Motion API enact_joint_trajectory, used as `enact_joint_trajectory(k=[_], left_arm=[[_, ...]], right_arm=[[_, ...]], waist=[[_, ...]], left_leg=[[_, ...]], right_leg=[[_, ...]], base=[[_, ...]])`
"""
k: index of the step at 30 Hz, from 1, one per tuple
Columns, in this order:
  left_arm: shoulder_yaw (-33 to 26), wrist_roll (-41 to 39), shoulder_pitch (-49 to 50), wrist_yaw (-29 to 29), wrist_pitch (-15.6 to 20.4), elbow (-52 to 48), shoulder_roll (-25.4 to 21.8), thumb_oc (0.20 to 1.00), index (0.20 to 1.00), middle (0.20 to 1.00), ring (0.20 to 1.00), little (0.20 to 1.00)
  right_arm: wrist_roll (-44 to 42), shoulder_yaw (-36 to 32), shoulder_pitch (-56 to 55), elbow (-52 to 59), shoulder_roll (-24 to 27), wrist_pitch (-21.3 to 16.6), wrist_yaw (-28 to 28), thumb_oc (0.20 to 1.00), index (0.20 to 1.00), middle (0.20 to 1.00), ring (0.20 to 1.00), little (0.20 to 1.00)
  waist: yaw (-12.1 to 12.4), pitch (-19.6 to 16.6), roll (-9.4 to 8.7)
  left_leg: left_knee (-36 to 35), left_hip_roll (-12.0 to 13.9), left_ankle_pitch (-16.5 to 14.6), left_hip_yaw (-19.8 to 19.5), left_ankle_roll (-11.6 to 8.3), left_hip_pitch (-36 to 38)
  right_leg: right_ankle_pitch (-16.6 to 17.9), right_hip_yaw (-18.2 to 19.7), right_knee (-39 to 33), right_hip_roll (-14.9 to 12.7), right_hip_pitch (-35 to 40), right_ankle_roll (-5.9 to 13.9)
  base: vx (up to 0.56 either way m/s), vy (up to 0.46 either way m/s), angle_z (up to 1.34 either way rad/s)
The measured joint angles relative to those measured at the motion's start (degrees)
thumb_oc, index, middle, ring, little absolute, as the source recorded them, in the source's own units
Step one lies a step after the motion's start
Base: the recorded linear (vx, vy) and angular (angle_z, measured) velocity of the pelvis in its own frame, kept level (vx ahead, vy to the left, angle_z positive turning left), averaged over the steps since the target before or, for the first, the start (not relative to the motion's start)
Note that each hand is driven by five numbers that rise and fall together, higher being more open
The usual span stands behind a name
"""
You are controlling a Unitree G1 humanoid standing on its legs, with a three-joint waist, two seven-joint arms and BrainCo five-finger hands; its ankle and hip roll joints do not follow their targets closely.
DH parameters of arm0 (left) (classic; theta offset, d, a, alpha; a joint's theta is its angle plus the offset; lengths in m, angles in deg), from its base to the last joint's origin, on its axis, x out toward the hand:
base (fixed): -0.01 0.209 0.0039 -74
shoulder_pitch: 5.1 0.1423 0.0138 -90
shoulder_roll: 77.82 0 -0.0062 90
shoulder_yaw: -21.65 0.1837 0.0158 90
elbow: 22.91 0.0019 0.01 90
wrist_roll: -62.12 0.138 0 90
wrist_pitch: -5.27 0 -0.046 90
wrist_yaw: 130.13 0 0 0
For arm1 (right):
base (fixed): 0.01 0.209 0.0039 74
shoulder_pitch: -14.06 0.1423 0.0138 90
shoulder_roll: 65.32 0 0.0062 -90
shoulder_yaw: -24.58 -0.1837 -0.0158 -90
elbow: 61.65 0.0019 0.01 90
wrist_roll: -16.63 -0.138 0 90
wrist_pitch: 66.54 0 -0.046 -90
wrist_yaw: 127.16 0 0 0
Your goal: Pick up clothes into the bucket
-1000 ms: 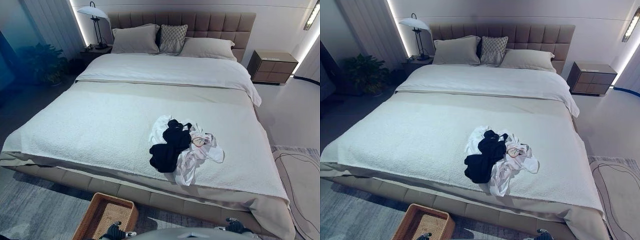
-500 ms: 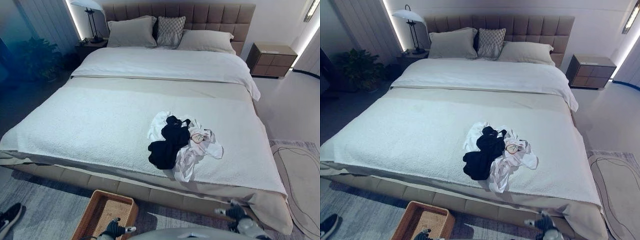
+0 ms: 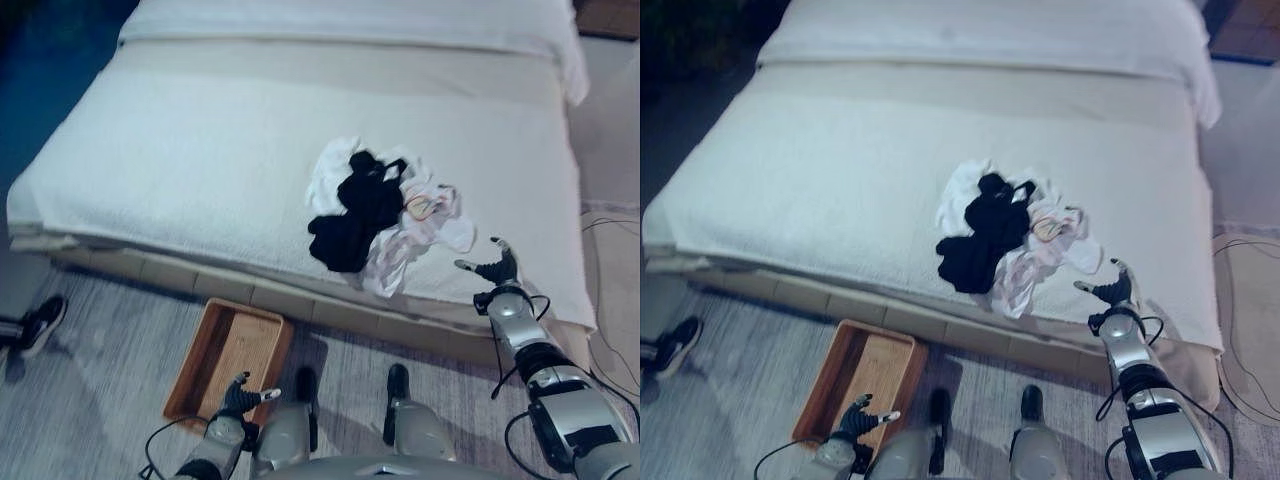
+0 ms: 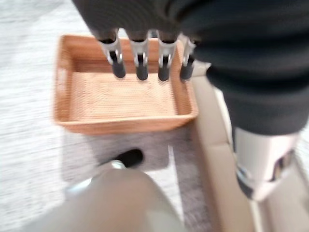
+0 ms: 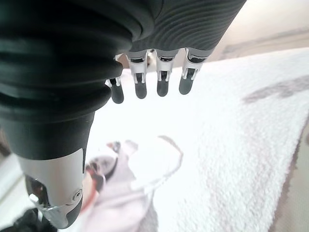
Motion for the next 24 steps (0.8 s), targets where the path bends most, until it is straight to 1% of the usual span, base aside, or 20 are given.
enact_joint_trajectory(k=[1,2,4,7,9,12,13,14,15,16,17,20,24], left_arm=[[0.01,-0.04,-0.30,0.31,-0.06,0.24,-0.02,1.000,1.000,1.000,1.000,1.000],[0.01,-0.22,-0.57,0.92,-0.05,0.30,-0.08,1.000,1.000,1.000,1.000,1.000],[0.28,-1.79,-1.16,1.85,0.04,0.20,-0.11,1.000,1.000,1.000,1.000,1.000],[0.91,-3.56,-1.88,3.28,0.28,-0.22,-0.49,1.000,1.000,1.000,1.000,1.000],[0.96,-4.31,-2.60,3.88,0.54,-0.53,-0.57,1.000,1.000,1.000,1.000,1.000],[1.05,-6.09,-3.89,4.46,0.66,-1.03,-0.71,1.000,1.000,1.000,1.000,1.000],[1.27,-6.14,-3.95,4.66,0.71,-1.35,-0.90,1.000,1.000,1.000,1.000,1.000],[2.60,-6.14,-4.77,4.78,0.71,-1.46,-1.40,1.000,1.000,1.000,1.000,1.000],[2.74,-6.23,-4.87,4.88,0.73,-1.83,-1.37,1.000,1.000,1.000,1.000,1.000],[3.55,-6.65,-5.76,5.06,0.91,-2.51,-1.55,1.000,1.000,1.000,1.000,1.000],[4.01,-7.27,-6.52,5.17,1.10,-2.89,-1.60,1.000,1.000,1.000,1.000,1.000],[4.99,-8.30,-7.46,5.33,1.22,-3.59,-1.81,1.000,1.000,1.000,1.000,1.000],[6.18,-8.60,-8.43,5.65,2.04,-4.75,-2.32,1.000,1.000,1.000,1.000,1.000]], right_arm=[[0.00,0.00,1.22,-0.19,0.08,0.00,-0.64,1.000,1.000,1.000,1.000,1.000],[0.00,0.04,3.08,-0.23,0.06,0.00,-1.78,1.000,1.000,1.000,1.000,1.000],[0.00,0.06,5.14,-0.11,0.34,-0.07,-3.58,1.000,1.000,1.000,1.000,1.000],[-0.49,1.31,9.71,0.00,0.68,-0.19,-6.29,1.000,1.000,1.000,1.000,1.000],[-1.09,1.46,12.82,-0.46,1.00,-0.21,-6.99,1.000,1.000,1.000,1.000,1.000],[-2.05,3.53,17.64,-3.35,2.44,-0.16,-7.65,1.000,1.000,1.000,1.000,1.000],[-2.12,4.37,18.80,-4.52,2.61,-0.17,-7.81,1.000,1.000,1.000,1.000,1.000],[-2.18,6.00,20.69,-6.74,3.58,-0.11,-8.01,1.000,1.000,1.000,1.000,1.000],[-2.22,5.77,21.10,-6.83,3.66,-0.09,-8.19,1.000,1.000,1.000,1.000,1.000],[-2.22,6.78,22.91,-8.18,4.84,-0.10,-8.56,1.000,1.000,1.000,1.000,1.000],[-2.23,7.72,24.37,-9.52,5.70,-0.03,-8.62,1.000,1.000,1.000,1.000,1.000],[-2.21,9.23,26.39,-11.30,5.91,-0.01,-8.67,1.000,1.000,1.000,1.000,1.000],[-2.16,12.01,29.24,-13.41,5.81,0.16,-8.47,1.000,1.000,1.000,1.000,1.000]], waist=[[0.00,0.75,0.02],[0.21,2.23,0.00],[1.04,3.48,0.00],[1.04,5.34,-0.12],[1.14,6.72,-0.18],[1.14,8.58,-0.14],[1.50,8.84,-0.32],[1.21,9.35,-0.37],[1.75,9.51,-0.46],[2.49,10.16,-0.52],[2.57,10.32,-0.55],[2.95,10.69,-0.62],[3.00,10.74,-0.58]], left_leg=[[0.07,-0.19,0.00,-0.13,0.02,-0.67],[0.34,-0.46,0.13,-0.18,0.20,-1.45],[0.75,-0.80,0.42,-0.27,0.61,-2.82],[1.28,-1.10,0.74,-0.74,1.03,-5.11],[1.71,-1.29,1.12,-0.99,1.50,-6.51],[2.69,-1.41,1.25,-1.89,1.43,-8.37],[2.92,-1.33,1.41,-2.08,1.43,-8.89],[3.32,-1.42,1.41,-2.19,1.41,-9.57],[3.36,-1.42,1.48,-2.19,1.38,-10.09],[4.51,-1.91,1.49,-2.53,1.38,-11.60],[5.21,-2.25,1.48,-3.35,1.38,-13.10],[6.40,-2.27,1.61,-3.92,1.22,-15.25],[7.79,-3.05,1.78,-6.43,0.95,-18.92]], right_leg=[[-0.25,-0.07,0.80,-0.24,-0.79,0.07],[-0.39,-0.02,2.21,-0.64,-2.09,0.06],[-0.79,0.05,3.88,-1.30,-4.04,0.02],[-1.33,-0.06,5.82,-1.88,-6.63,-0.05],[-1.43,-0.17,7.02,-2.16,-8.24,-0.11],[-1.60,-0.60,8.16,-2.32,-9.75,-0.27],[-1.70,-0.98,8.70,-2.44,-10.29,-0.37],[-2.15,-1.04,9.52,-2.57,-10.96,-0.78],[-2.37,-1.34,9.99,-2.61,-11.56,-0.70],[-2.83,-1.43,11.82,-3.03,-13.32,-0.99],[-3.36,-1.58,13.11,-3.36,-14.83,-1.24],[-3.96,-2.23,15.04,-3.61,-16.83,-1.59],[-5.55,-3.56,18.26,-4.59,-20.19,-2.29]], base=[[-0.05,0.002,0.06],[-0.07,-0.014,0.09],[-0.06,-0.019,0.08],[-0.05,-0.016,0.09],[-0.07,-0.030,0.09],[-0.04,-0.028,0.11],[-0.07,-0.046,0.18],[-0.05,-0.038,0.12],[-0.07,-0.045,0.11],[-0.04,-0.033,0.14],[-0.03,-0.035,0.19],[-0.01,-0.039,0.17],[-0.02,-0.049,0.27]])
